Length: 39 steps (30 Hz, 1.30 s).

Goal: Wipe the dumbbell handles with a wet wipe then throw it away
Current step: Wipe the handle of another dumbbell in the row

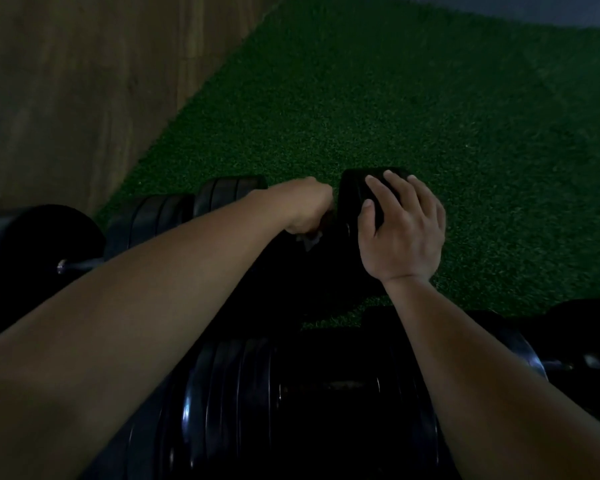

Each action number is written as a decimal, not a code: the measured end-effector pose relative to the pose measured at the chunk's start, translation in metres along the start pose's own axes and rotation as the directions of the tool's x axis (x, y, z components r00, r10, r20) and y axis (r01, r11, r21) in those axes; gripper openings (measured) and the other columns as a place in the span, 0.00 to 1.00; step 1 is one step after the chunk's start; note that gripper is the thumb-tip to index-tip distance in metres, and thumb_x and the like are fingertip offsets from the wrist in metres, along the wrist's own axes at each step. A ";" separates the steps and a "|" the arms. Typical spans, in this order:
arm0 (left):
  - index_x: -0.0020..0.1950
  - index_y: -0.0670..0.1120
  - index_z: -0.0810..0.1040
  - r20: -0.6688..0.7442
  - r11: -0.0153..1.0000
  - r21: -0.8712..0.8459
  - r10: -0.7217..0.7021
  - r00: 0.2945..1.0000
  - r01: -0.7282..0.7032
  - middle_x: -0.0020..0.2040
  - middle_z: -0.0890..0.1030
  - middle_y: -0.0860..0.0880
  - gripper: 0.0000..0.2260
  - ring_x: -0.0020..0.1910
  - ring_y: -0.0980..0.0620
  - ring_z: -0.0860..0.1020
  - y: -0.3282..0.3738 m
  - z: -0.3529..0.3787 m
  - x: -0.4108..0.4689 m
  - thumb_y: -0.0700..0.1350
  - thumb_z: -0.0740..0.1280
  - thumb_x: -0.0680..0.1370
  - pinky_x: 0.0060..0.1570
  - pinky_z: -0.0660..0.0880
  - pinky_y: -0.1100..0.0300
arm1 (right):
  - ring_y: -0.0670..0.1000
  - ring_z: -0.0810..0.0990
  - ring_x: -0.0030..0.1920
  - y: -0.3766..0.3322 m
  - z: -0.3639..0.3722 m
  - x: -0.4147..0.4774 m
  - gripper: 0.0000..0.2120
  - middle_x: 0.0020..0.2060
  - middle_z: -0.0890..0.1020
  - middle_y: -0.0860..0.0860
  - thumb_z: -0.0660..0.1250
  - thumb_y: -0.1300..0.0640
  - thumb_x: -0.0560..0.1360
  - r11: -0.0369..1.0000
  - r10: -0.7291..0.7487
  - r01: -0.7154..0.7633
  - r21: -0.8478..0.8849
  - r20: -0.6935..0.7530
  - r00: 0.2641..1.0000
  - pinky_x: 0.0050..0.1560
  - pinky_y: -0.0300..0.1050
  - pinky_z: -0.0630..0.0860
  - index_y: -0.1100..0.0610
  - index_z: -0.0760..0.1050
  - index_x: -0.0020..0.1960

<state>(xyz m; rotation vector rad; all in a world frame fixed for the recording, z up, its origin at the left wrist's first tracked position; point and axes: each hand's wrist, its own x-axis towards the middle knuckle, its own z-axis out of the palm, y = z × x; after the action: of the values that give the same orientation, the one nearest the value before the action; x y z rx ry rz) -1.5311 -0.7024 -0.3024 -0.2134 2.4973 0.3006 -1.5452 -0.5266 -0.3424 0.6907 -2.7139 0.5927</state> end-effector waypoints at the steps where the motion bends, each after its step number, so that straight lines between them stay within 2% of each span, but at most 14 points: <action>1: 0.48 0.47 0.81 -0.003 1.000 0.002 0.001 1.000 -0.001 0.43 0.79 0.46 0.04 0.42 0.45 0.80 -0.002 -0.001 -0.002 0.39 0.69 0.75 0.44 0.80 0.49 | 0.53 0.66 0.73 0.000 0.000 0.000 0.21 0.70 0.74 0.47 0.55 0.44 0.80 1.000 0.002 -0.002 -0.002 0.006 1.000 0.74 0.53 0.60 0.46 0.74 0.69; 9: 0.37 0.46 0.73 -0.239 0.979 -0.203 -0.045 0.970 -0.005 0.33 0.72 0.49 0.10 0.37 0.48 0.74 0.029 0.022 -0.018 0.37 0.65 0.78 0.37 0.67 0.56 | 0.55 0.68 0.72 0.001 0.003 0.001 0.20 0.69 0.76 0.48 0.56 0.45 0.79 0.999 0.000 0.001 0.032 -0.034 0.999 0.73 0.54 0.62 0.48 0.76 0.67; 14: 0.46 0.45 0.79 -0.284 0.985 -0.164 -0.094 0.954 0.049 0.36 0.73 0.48 0.03 0.44 0.42 0.79 0.016 0.035 -0.027 0.40 0.66 0.78 0.39 0.70 0.54 | 0.54 0.68 0.73 0.000 0.003 0.001 0.21 0.69 0.75 0.48 0.55 0.45 0.79 1.000 0.000 0.001 0.030 -0.025 1.000 0.72 0.54 0.61 0.47 0.76 0.67; 17: 0.52 0.43 0.80 -0.339 0.976 -0.179 -0.177 0.924 0.122 0.42 0.76 0.44 0.06 0.47 0.39 0.80 0.016 0.040 -0.029 0.38 0.65 0.78 0.41 0.73 0.51 | 0.54 0.68 0.73 0.000 0.003 0.000 0.21 0.69 0.76 0.48 0.55 0.45 0.79 0.999 0.002 0.000 0.044 -0.032 0.999 0.72 0.54 0.61 0.47 0.76 0.67; 23: 0.44 0.47 0.73 -0.382 0.916 -0.384 -0.273 0.883 0.117 0.44 0.78 0.43 0.08 0.50 0.40 0.80 0.034 0.053 -0.033 0.34 0.62 0.77 0.42 0.70 0.55 | 0.54 0.66 0.74 0.000 0.002 0.002 0.21 0.70 0.74 0.48 0.57 0.45 0.78 0.998 0.016 -0.017 0.055 0.017 1.000 0.73 0.54 0.59 0.47 0.75 0.68; 26: 0.42 0.46 0.71 -0.382 0.921 -0.364 -0.283 0.880 0.138 0.45 0.76 0.44 0.08 0.49 0.43 0.79 0.038 0.064 -0.039 0.37 0.62 0.79 0.41 0.67 0.56 | 0.55 0.66 0.74 0.001 0.001 0.002 0.21 0.70 0.74 0.48 0.56 0.44 0.79 0.998 0.014 -0.015 0.064 0.012 1.000 0.73 0.55 0.59 0.47 0.75 0.68; 28: 0.42 0.44 0.73 -0.362 0.856 -0.485 -0.384 0.849 0.180 0.43 0.78 0.44 0.06 0.45 0.44 0.79 0.039 0.078 -0.042 0.39 0.64 0.79 0.39 0.69 0.56 | 0.55 0.67 0.73 0.000 0.002 0.002 0.21 0.69 0.75 0.48 0.56 0.45 0.78 0.997 0.007 -0.006 0.071 -0.009 1.000 0.72 0.55 0.61 0.48 0.76 0.67; 29: 0.43 0.43 0.76 -0.327 0.759 -0.620 -0.481 0.814 0.200 0.42 0.80 0.44 0.05 0.42 0.45 0.79 0.038 0.088 -0.040 0.40 0.65 0.79 0.38 0.71 0.57 | 0.55 0.68 0.73 0.000 0.002 0.002 0.21 0.69 0.76 0.49 0.56 0.45 0.78 0.997 0.006 -0.005 0.073 -0.017 1.000 0.72 0.55 0.61 0.48 0.76 0.67; 30: 0.45 0.44 0.78 -0.223 0.571 -0.795 -0.593 0.774 0.207 0.43 0.81 0.44 0.04 0.42 0.46 0.80 0.039 0.097 -0.035 0.40 0.65 0.79 0.40 0.75 0.57 | 0.55 0.68 0.72 0.000 0.002 0.002 0.21 0.69 0.76 0.49 0.57 0.45 0.78 0.997 0.006 -0.004 0.074 -0.021 1.000 0.72 0.55 0.61 0.48 0.76 0.67; 32: 0.50 0.44 0.79 0.161 -0.109 -0.987 -0.665 0.730 0.118 0.49 0.83 0.41 0.06 0.46 0.45 0.82 0.042 0.107 -0.025 0.39 0.62 0.79 0.45 0.81 0.51 | 0.56 0.68 0.72 0.001 0.001 0.002 0.21 0.68 0.76 0.49 0.57 0.45 0.78 0.997 0.003 -0.002 0.071 -0.019 1.000 0.72 0.55 0.61 0.48 0.76 0.67; 33: 0.53 0.44 0.80 0.331 -0.432 -0.900 -0.599 0.729 0.054 0.51 0.83 0.41 0.08 0.48 0.44 0.82 0.047 0.108 -0.022 0.37 0.61 0.79 0.43 0.81 0.50 | 0.56 0.68 0.72 0.001 0.001 0.002 0.21 0.69 0.76 0.49 0.57 0.45 0.78 0.998 -0.001 0.002 0.065 -0.017 1.000 0.72 0.55 0.61 0.48 0.76 0.67; 34: 0.56 0.44 0.79 0.432 -0.638 -0.770 -0.532 0.729 -0.010 0.53 0.83 0.41 0.10 0.49 0.44 0.81 0.052 0.107 -0.020 0.36 0.61 0.80 0.43 0.80 0.51 | 0.56 0.68 0.73 0.001 0.000 0.001 0.21 0.69 0.76 0.49 0.56 0.45 0.79 0.998 -0.005 0.006 0.058 -0.013 1.000 0.72 0.55 0.61 0.48 0.76 0.68; 36: 0.63 0.42 0.78 0.497 -0.786 -0.603 -0.504 0.707 -0.137 0.58 0.81 0.41 0.12 0.51 0.45 0.80 0.059 0.109 -0.016 0.36 0.60 0.82 0.43 0.78 0.53 | 0.55 0.67 0.73 0.000 -0.001 0.001 0.21 0.69 0.75 0.48 0.55 0.45 0.79 0.999 -0.009 0.009 0.047 -0.003 1.000 0.72 0.55 0.61 0.48 0.75 0.68; 39: 0.65 0.42 0.76 0.487 -0.848 -0.403 -0.517 0.704 -0.344 0.62 0.78 0.40 0.12 0.56 0.43 0.79 0.063 0.109 -0.013 0.38 0.60 0.83 0.45 0.77 0.58 | 0.55 0.68 0.73 0.000 0.000 0.002 0.21 0.69 0.75 0.48 0.55 0.45 0.80 0.999 -0.017 0.017 0.034 -0.013 1.000 0.72 0.55 0.61 0.48 0.75 0.68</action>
<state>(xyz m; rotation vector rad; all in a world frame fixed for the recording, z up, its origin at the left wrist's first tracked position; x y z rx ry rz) -1.4743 -0.6125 -0.3701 -2.2084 0.2866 2.8051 -1.5471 -0.5274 -0.3419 0.7152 -2.6896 0.6381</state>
